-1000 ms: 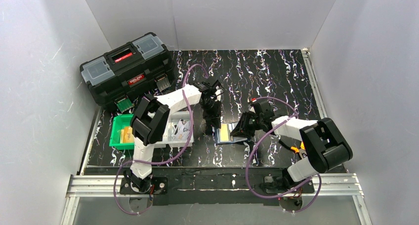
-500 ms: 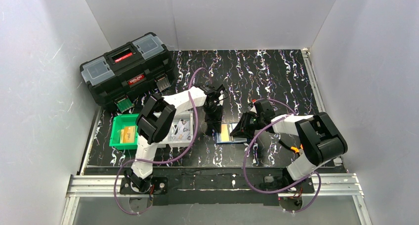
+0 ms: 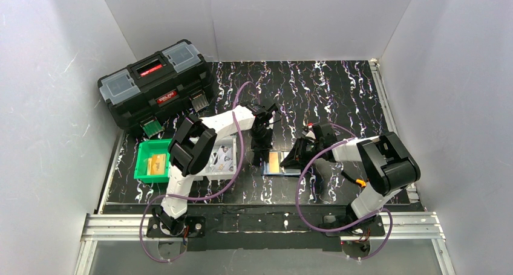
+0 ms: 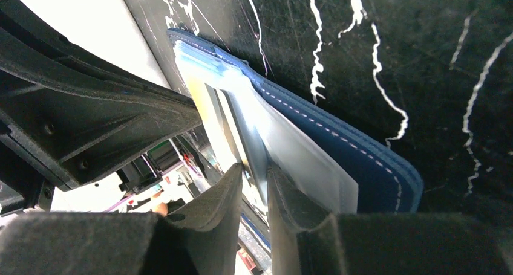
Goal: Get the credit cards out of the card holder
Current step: Remove the credit card from the card holder.
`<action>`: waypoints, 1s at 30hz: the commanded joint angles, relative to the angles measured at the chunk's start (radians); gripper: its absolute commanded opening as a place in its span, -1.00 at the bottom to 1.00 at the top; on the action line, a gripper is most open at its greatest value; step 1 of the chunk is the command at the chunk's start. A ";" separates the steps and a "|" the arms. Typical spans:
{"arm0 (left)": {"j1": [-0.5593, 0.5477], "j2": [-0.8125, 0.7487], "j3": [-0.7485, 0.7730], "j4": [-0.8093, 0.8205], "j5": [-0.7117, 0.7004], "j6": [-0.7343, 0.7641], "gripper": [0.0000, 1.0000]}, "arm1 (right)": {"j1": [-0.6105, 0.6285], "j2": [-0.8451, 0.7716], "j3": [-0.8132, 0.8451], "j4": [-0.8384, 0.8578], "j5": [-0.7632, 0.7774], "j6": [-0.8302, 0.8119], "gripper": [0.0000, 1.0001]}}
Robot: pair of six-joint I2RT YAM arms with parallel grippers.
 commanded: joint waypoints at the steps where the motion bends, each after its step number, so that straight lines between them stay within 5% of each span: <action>1: -0.052 0.056 0.015 0.015 -0.020 0.002 -0.97 | 0.002 0.023 -0.010 0.093 -0.027 0.025 -0.42; 15: -0.059 0.116 0.028 -0.077 -0.141 -0.034 -1.00 | -0.034 0.019 -0.041 0.127 -0.049 0.026 -0.27; 30: -0.054 0.127 0.005 -0.088 -0.185 -0.073 -1.00 | -0.073 0.015 -0.112 0.224 -0.086 0.078 -0.46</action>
